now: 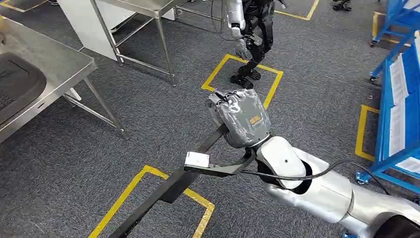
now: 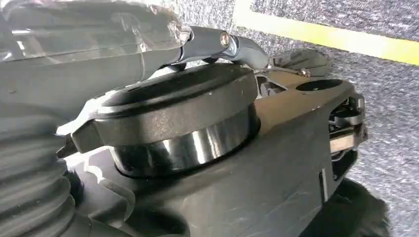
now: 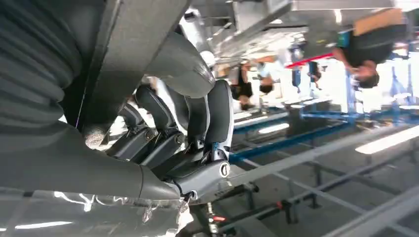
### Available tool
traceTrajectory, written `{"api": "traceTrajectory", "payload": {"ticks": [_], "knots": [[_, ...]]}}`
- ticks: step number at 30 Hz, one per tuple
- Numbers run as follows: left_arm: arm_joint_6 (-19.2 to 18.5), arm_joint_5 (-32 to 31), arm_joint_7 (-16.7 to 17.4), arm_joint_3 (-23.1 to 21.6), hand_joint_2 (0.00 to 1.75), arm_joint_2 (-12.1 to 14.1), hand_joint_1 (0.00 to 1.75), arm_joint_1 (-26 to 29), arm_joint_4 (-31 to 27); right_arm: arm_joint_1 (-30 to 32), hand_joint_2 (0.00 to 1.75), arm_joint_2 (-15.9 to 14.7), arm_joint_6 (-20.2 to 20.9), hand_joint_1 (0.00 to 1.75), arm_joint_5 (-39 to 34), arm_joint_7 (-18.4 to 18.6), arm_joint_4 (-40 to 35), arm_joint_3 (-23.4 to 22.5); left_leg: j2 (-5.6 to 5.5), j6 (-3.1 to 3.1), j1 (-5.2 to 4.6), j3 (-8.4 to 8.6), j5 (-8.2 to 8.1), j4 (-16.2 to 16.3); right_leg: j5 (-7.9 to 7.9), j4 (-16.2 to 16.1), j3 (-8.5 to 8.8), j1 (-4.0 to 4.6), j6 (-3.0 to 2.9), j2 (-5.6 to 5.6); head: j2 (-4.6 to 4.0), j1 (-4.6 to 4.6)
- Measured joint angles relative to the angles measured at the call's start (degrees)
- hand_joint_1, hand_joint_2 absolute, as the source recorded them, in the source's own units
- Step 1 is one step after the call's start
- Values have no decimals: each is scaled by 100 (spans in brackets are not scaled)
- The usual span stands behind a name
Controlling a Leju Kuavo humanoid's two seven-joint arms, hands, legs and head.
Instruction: Take the parts from the cabinet and place them on the table.
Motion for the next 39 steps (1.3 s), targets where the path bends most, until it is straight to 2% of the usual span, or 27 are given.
{"api": "traceTrajectory", "payload": {"ticks": [2,4,5,6,7,10,11,13,14,15,17,19,20,21,22,24,25,26,28,29,30,31,34,35,36,37,39], "knots": [[2,-4,-7,0,175,0,0,-11,0,1,175,2,0,175,-2,-6,-2,0,-117,-49,58,-61,23,23,-6,-70,16,20,9,-99,0,-24],[4,-4,-9,0,175,2,0,-13,0,-17,175,2,2,175,0,-6,0,0,-261,-104,53,-73,38,4,-2,-114,45,3,-48,-241,0,0],[4,-4,-9,0,175,0,0,-10,0,-29,175,4,2,175,0,-2,-2,0,-62,-135,26,-60,-16,45,16,-150,81,-31,-77,-331,0,11],[4,-4,-9,0,175,-4,0,-8,0,-33,175,7,0,175,2,-6,-11,0,226,-190,-16,-112,-134,211,11,-171,110,-24,-85,-387,0,-71],[7,-4,-9,0,175,0,0,-12,2,-36,175,7,0,175,-2,-6,-17,0,334,-235,15,-275,-318,549,-1,-175,129,-12,-103,-466,0,-158],[2,-2,-22,0,175,2,0,-30,0,-30,175,0,22,175,0,-4,-17,11,384,-309,47,-723,-619,1501,-53,-169,172,-9,-145,-726,0,-201],[0,-2,-22,0,175,2,0,-30,2,-27,175,0,26,175,0,-4,-17,15,398,-318,50,-675,-509,1434,-69,-168,192,-13,-140,-798,0,-232],[0,-2,-13,0,175,15,0,-12,7,-26,175,0,37,175,2,5,-17,11,497,-312,63,-321,-71,734,-105,-163,235,-18,-115,-919,0,-280],[0,9,0,0,175,18,0,-10,11,-28,175,0,37,175,4,9,-17,7,649,-300,66,-97,156,229,-129,-160,264,-17,-95,-978,0,-298],[0,17,18,0,175,17,0,8,13,-31,175,0,37,175,7,9,-17,7,895,-270,-6,-45,56,109,-138,-184,272,17,-74,-1026,0,-302],[-2,15,13,0,175,20,0,12,15,-32,175,-2,39,175,4,9,-26,7,842,-129,-29,-57,47,-15,-143,-166,251,40,-29,-1112,0,-289],[-4,11,11,0,175,20,0,21,15,-35,175,0,39,175,7,9,-37,7,710,-87,-46,-74,53,-36,-162,-177,279,43,19,-1252,0,-236],[-13,9,11,0,175,17,0,24,13,-35,175,0,39,175,7,9,-50,0,648,-31,11,-23,88,-102,-240,-143,289,23,72,-1216,0,-243],[-20,4,13,0,175,15,0,25,13,-36,175,0,39,175,11,9,-50,-2,600,-11,17,-15,95,-110,-338,22,237,5,94,-860,0,-215],[-20,2,20,0,175,15,0,13,13,-42,175,-2,37,175,15,9,-52,-9,568,41,22,-15,95,-109,-533,388,59,4,85,-640,0,-177],[-24,-2,37,0,175,15,0,-4,13,-4,175,-4,39,175,15,9,-52,-4,449,52,18,-12,90,-106,-887,1294,-422,7,87,-512,0,-94],[-39,-2,46,0,175,15,0,3,13,21,175,-4,39,175,15,11,-52,-4,373,55,12,-9,88,-99,-917,1600,-613,12,92,-503,0,-79],[-46,-2,48,0,175,15,0,10,13,32,175,-4,39,175,15,9,-52,-2,298,56,9,-2,86,-92,-814,1621,-669,13,85,-502,0,-59],[-63,-2,50,0,175,15,0,4,11,28,175,-7,39,175,15,11,-52,-4,137,54,12,19,70,-66,-278,922,-435,13,48,-464,0,-24],[-68,-2,50,0,175,13,0,4,9,27,175,-9,39,175,15,11,-52,-4,63,38,17,32,50,-42,33,389,-223,10,32,-353,0,-4],[-72,-2,50,0,175,7,0,4,2,30,175,-13,39,175,15,11,-52,-4,10,14,35,11,24,-22,96,59,-103,-2,13,-79,0,18],[-72,-4,52,0,175,7,0,-16,2,31,175,-15,39,175,15,11,-52,-4,-48,-15,7,-41,7,50,55,-78,-54,-38,36,52,0,-2],[-72,-4,52,0,175,7,0,-20,4,27,175,-20,22,175,22,5,-57,-4,-243,-109,85,-79,49,-6,42,-60,-41,16,-11,-134,0,4],[-72,-2,52,0,175,24,0,-25,7,24,175,-22,20,175,24,7,-57,-7,-317,-136,32,-69,29,9,64,-133,2,-69,-41,-238,0,13],[-74,-4,59,0,175,9,0,-16,-2,17,175,-20,15,175,24,0,-57,-7,-32,-175,-2,-73,-54,119,67,-168,47,-63,-61,-311,0,0],[-74,-2,66,0,175,13,0,-15,0,13,175,-11,-7,175,24,-2,-61,-7,197,-231,13,-199,-221,391,61,-180,75,-67,-74,-381,0,-136],[-76,0,61,0,175,28,0,-22,0,18,175,-13,-11,175,26,-2,-59,-7,354,-299,44,-577,-562,1176,26,-177,109,-55,-111,-550,0,-169]]}}
